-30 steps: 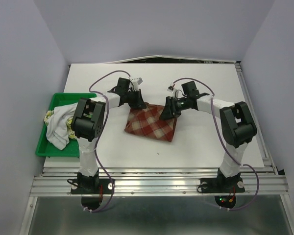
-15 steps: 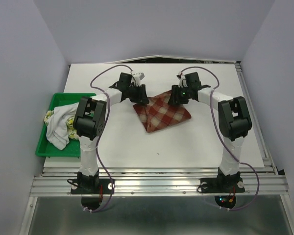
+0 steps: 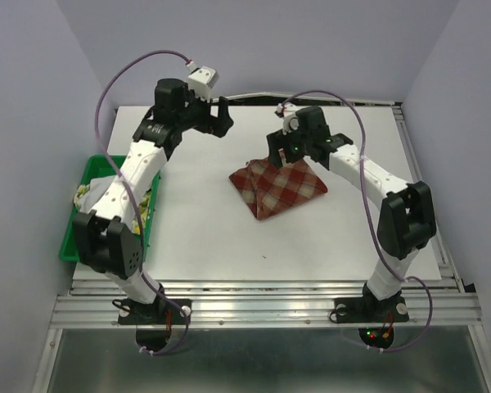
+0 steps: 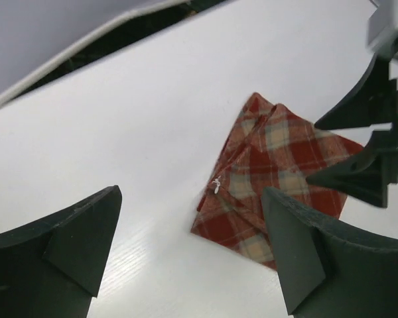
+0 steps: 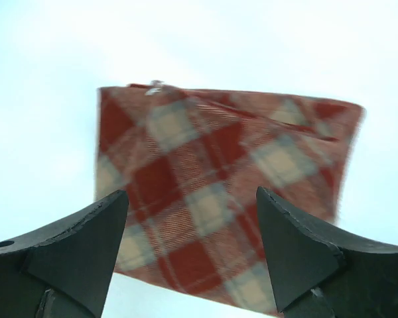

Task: Fold and stack the skirts
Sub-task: Neatly place the folded skirt to the corner, then grab the skirt from the pile

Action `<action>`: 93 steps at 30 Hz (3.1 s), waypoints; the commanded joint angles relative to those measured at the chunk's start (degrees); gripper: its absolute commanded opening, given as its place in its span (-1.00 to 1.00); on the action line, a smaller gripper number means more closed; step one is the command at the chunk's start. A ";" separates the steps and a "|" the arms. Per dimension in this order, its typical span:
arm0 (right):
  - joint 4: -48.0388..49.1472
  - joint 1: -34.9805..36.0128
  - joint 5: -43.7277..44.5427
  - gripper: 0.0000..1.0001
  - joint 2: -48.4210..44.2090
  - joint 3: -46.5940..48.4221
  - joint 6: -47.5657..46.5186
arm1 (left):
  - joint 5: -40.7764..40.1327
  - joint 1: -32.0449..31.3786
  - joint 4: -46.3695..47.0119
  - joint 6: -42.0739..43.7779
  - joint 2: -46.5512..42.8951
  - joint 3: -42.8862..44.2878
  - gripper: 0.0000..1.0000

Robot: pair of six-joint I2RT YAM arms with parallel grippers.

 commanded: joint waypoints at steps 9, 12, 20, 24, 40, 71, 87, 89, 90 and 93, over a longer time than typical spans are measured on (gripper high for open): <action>-8.73 8.02 11.70 0.75 13.24 0.24 0.65 | -9.88 0.34 -7.64 1.20 -12.66 -5.61 0.97; -8.82 8.55 13.97 0.79 17.63 -0.20 1.97 | -10.23 0.34 -7.02 1.29 -13.19 -6.75 0.97; -8.82 -2.86 19.07 0.86 24.76 7.96 8.39 | -13.22 0.42 -6.58 1.55 -12.23 -7.46 0.97; -9.17 -10.60 19.17 0.86 27.57 13.76 8.05 | -13.49 0.51 -6.58 2.08 -11.88 -7.81 0.97; -9.09 -25.20 14.69 0.99 43.39 37.50 -6.63 | -10.76 2.71 -9.13 5.59 -10.56 -8.95 0.97; -19.28 -23.00 -11.06 1.00 -2.13 13.97 -5.76 | -23.15 35.75 -24.16 25.10 -13.19 -9.20 0.60; -23.41 -21.68 -11.85 1.00 -1.95 14.04 -5.93 | -22.54 41.56 -12.91 29.15 -2.57 -15.55 0.44; -23.41 -21.68 -11.76 1.00 -1.95 14.13 -5.93 | -21.75 41.56 -13.61 29.15 -0.72 -14.67 0.38; -23.41 -21.68 -11.42 1.00 -1.95 14.13 -6.02 | -21.31 41.64 -14.57 29.32 -0.36 -13.88 0.26; -23.41 -21.68 -11.06 1.00 -1.87 14.48 -6.37 | -18.41 41.82 -15.54 29.33 -1.32 -13.00 -0.24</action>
